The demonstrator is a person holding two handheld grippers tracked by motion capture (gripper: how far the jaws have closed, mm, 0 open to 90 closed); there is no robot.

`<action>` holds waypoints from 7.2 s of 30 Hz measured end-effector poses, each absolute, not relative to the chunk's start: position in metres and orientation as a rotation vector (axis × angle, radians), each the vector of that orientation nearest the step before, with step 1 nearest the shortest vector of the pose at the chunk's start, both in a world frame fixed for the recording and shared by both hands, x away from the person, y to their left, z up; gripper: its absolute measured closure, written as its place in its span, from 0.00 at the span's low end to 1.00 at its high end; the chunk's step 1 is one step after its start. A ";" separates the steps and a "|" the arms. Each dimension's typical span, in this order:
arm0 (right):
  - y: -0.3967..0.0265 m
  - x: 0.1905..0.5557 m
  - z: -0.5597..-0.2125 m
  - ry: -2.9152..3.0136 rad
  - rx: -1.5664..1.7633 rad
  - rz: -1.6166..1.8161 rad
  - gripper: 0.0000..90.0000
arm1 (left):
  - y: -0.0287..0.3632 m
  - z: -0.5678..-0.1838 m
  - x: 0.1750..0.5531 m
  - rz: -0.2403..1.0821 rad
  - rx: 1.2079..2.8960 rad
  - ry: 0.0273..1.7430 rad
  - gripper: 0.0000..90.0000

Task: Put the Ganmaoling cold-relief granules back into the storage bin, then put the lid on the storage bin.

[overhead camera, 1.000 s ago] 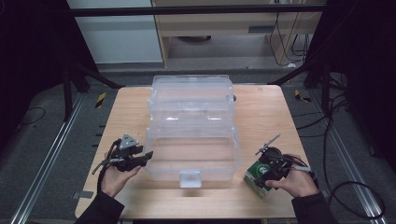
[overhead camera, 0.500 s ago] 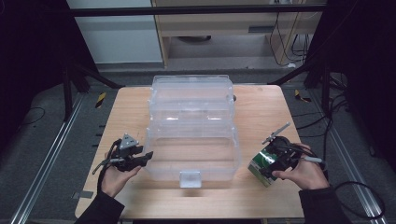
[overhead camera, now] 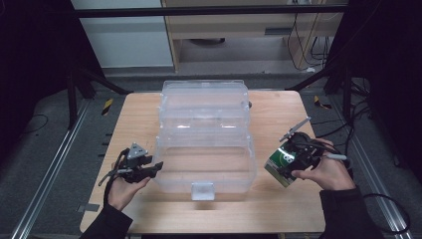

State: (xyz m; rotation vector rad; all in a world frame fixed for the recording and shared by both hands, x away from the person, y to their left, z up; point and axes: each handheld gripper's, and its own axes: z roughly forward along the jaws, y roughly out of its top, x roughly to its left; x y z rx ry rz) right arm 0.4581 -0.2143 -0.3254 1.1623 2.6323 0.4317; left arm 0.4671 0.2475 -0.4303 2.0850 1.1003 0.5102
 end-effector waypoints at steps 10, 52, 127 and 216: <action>-0.201 0.470 -0.300 2.668 1.063 0.438 0.19 | 0.248 -0.431 0.467 0.509 2.088 1.100 0.58; -0.097 0.507 -0.307 3.005 0.265 0.439 0.19 | 0.247 -0.433 0.468 0.501 2.089 1.100 0.58; -0.096 0.515 -0.375 3.045 0.055 0.396 0.18 | 0.248 -0.435 0.470 0.498 2.089 1.101 0.57; -0.074 0.478 -0.359 2.974 0.238 0.700 0.45 | 0.292 -0.401 0.465 0.620 1.883 1.164 0.56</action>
